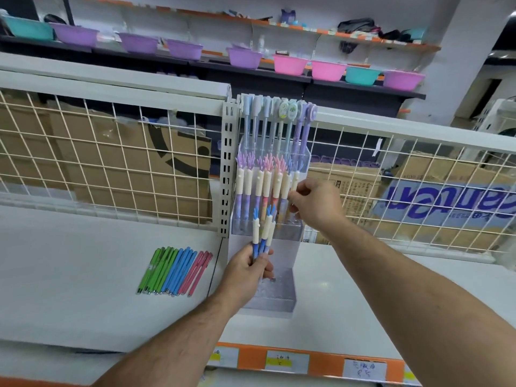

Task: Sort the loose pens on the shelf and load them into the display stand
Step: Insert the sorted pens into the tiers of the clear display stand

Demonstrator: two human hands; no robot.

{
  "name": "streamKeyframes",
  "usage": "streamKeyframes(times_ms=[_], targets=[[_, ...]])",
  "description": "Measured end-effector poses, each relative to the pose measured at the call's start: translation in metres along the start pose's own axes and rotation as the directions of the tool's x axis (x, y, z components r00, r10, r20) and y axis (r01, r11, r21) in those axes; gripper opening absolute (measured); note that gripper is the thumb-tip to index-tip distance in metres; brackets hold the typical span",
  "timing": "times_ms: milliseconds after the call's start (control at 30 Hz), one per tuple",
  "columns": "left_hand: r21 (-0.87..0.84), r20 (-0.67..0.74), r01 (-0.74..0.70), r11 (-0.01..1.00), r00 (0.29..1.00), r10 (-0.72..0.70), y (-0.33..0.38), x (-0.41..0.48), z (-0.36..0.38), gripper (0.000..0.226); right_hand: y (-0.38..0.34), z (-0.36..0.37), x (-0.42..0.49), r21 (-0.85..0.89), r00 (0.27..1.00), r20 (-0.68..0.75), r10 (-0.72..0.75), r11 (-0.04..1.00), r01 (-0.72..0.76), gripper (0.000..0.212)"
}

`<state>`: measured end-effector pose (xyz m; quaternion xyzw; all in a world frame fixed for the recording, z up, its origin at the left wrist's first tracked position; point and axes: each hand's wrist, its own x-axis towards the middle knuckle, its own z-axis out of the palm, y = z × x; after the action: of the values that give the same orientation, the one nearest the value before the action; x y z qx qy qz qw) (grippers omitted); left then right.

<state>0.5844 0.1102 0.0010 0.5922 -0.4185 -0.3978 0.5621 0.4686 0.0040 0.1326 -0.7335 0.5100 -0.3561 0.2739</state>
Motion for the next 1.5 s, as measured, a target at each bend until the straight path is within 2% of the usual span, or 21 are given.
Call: streamKeyframes(times_ms=[233,300,367,433,533,600,733,967,1067,1333,1500], targets=[[0.034,0.004,0.006,0.999,1.000,-0.007,0.000,0.000,-0.001,0.018,0.008,0.001,0.001,-0.124,1.000,0.026,-0.002,0.992,0.005,0.014],[0.022,0.004,0.005,1.000,1.000,-0.005,0.001,0.000,-0.001,0.018,0.012,0.003,-0.008,-0.113,1.000,-0.017,0.011,0.994,-0.012,0.009],[0.013,0.001,0.004,1.000,1.000,-0.004,0.001,0.000,-0.001,0.018,0.017,0.007,-0.023,-0.086,0.997,-0.071,0.011,0.996,-0.017,0.015],[0.008,-0.002,0.006,1.000,1.000,-0.006,0.001,0.000,-0.001,0.018,0.022,0.012,-0.040,-0.051,1.000,0.009,0.016,0.999,-0.015,0.018],[0.022,0.005,0.004,1.000,1.000,-0.004,0.000,0.000,0.000,0.018,0.029,0.025,-0.058,0.002,0.966,0.255,0.039,0.999,-0.041,0.006],[0.036,0.015,-0.001,0.999,1.000,0.001,0.000,0.000,0.000,0.019,0.033,0.032,-0.061,0.012,0.960,0.279,0.019,1.000,-0.023,0.005],[0.040,0.025,-0.007,0.999,1.000,0.006,0.001,0.000,0.000,0.019,0.033,0.033,-0.060,0.050,0.976,0.218,0.014,0.998,-0.026,0.012],[-0.021,0.011,0.008,1.000,1.000,-0.008,-0.006,0.003,0.001,0.020,0.010,-0.007,-0.035,0.213,0.994,-0.105,0.026,0.977,-0.003,0.021],[-0.006,0.014,0.007,1.000,1.000,-0.007,-0.005,0.003,0.000,0.020,0.000,-0.022,-0.024,0.203,0.980,-0.197,-0.003,0.978,0.044,0.019],[0.031,0.017,-0.004,1.000,1.000,0.003,-0.006,0.003,0.001,0.019,-0.005,-0.013,-0.018,0.012,0.985,-0.158,-0.062,0.998,0.064,0.014],[0.046,0.018,-0.003,0.999,1.000,0.002,-0.007,0.003,0.001,0.018,0.004,-0.002,-0.018,-0.061,0.995,-0.085,-0.043,0.997,0.038,0.016]])
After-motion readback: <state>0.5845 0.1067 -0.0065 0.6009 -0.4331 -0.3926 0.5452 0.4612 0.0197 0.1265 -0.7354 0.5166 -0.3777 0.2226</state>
